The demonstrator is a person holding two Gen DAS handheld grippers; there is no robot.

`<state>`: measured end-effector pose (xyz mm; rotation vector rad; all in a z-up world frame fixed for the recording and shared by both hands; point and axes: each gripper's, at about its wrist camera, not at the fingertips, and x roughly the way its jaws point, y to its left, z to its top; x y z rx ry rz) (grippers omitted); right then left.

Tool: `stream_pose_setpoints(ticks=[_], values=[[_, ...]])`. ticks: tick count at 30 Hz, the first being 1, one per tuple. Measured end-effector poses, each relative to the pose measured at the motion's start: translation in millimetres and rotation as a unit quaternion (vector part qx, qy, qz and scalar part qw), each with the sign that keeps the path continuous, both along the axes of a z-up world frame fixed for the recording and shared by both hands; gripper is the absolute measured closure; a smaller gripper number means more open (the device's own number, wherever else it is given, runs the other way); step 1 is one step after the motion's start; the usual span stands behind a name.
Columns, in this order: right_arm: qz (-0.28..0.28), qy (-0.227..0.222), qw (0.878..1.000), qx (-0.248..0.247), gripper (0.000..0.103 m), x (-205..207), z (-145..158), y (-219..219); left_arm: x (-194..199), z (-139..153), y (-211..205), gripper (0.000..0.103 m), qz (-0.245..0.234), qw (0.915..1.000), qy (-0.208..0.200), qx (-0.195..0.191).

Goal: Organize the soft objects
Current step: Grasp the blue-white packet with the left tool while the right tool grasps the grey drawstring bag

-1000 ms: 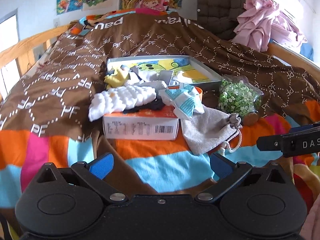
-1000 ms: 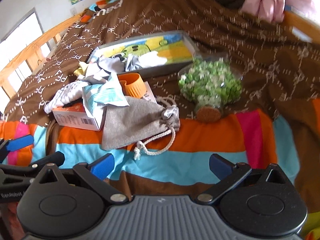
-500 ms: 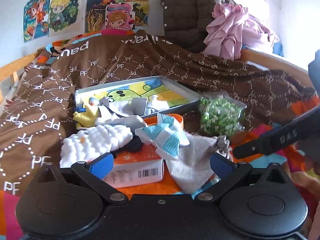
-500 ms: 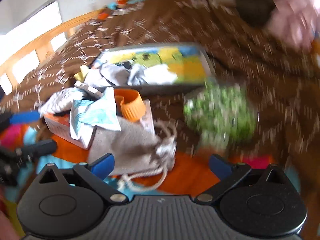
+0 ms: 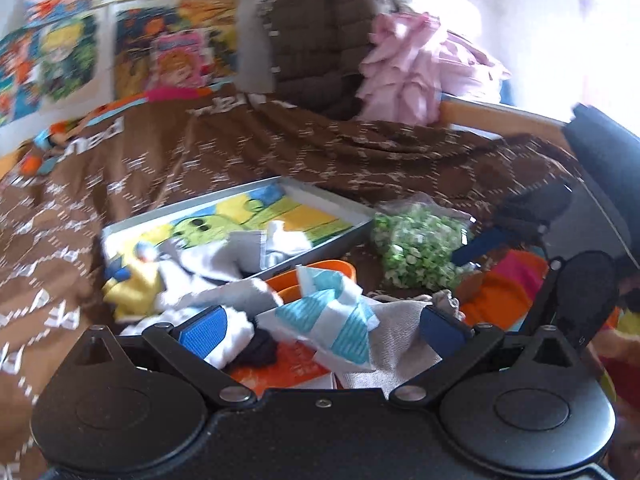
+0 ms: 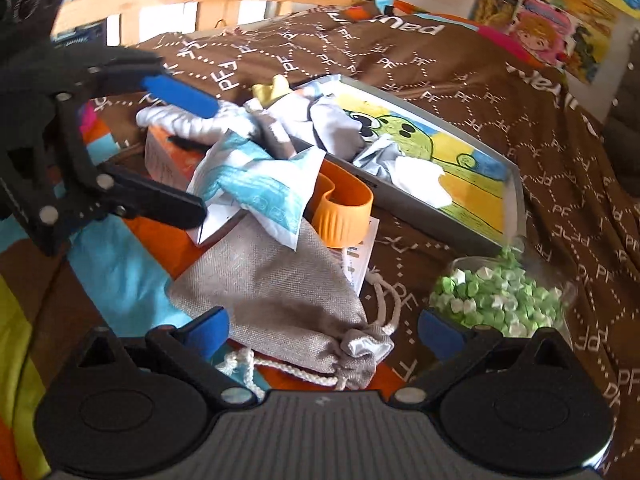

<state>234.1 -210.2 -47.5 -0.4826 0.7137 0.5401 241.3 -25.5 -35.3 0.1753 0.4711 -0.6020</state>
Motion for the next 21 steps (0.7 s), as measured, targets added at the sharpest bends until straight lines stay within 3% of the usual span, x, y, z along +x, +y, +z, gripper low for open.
stream_pose_setpoints(ticks=[4,9,17,21], values=[[0.035,-0.012,0.999,-0.025,0.0,-4.9,-5.6,7.8,7.2,-9.7,-4.4,0.001,-0.035,0.9992,-0.015,0.011],[0.074,-0.017,0.995,-0.06,0.0,-6.4,-16.2,18.5,20.8,-16.9,-4.8,0.001,-0.052,0.9986,-0.005,0.006],[0.077,-0.014,0.995,-0.067,0.003,0.7,-27.5,26.6,30.5,-20.2,-11.3,0.002,-0.076,0.997,0.011,0.015],[0.077,-0.002,0.995,-0.065,0.008,1.9,-31.7,31.1,27.7,-19.7,-16.5,0.01,-0.089,0.9958,0.01,0.017]])
